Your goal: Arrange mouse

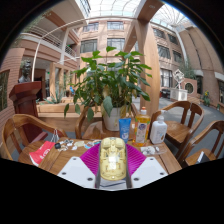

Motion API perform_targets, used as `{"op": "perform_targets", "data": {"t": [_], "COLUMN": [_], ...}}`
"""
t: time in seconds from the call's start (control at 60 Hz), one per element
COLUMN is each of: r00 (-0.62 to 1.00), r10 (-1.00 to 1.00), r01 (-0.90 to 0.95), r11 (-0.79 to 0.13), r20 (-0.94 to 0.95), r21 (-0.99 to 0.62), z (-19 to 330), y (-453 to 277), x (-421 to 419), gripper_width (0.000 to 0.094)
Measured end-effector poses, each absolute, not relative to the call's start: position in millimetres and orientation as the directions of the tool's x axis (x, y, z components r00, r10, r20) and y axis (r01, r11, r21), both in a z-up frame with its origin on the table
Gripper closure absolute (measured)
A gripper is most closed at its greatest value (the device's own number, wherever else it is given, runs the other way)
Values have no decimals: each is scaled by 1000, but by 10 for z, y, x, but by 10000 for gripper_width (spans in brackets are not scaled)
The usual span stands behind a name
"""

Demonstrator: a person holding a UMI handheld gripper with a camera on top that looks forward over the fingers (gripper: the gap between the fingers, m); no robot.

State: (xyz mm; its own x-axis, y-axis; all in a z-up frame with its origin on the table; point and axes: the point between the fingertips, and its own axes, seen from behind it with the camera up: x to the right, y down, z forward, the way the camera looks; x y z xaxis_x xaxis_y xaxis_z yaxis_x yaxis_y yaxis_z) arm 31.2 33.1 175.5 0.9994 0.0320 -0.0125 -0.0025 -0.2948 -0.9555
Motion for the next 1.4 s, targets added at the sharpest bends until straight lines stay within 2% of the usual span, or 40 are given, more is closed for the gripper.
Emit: {"op": "perform_targets", "data": {"t": [0.2, 0.283, 0.35, 0.45, 0.55, 0.6, 0.867, 0.983, 1.217, 1.4], "r00": [1000, 1000, 1000, 999, 999, 999, 1000, 1000, 999, 998], "r10": [7, -19, -30, -35, -38, -32, -21, -5, 18, 43], "r01": [-7, 2, -18, -31, -49, -37, -3, 13, 49, 67], "r11": [-525, -579, -604, -589, -571, -551, -460, -423, -395, -399], "r20": [-12, 16, 1, -13, -34, -23, 7, 16, 45, 54], "r21": [-851, -815, -797, -807, -820, -833, -888, -906, -918, -915], "z": [446, 63, -96, -50, 190, 365, 1435, 1777, 2133, 2136], "y": [934, 950, 942, 925, 791, 666, -443, -947, -1766, -2232], "x": [384, 477, 479, 484, 463, 461, 396, 365, 381, 312], "gripper_width": [589, 560, 520, 424, 62, 100, 77, 78, 79, 84]}}
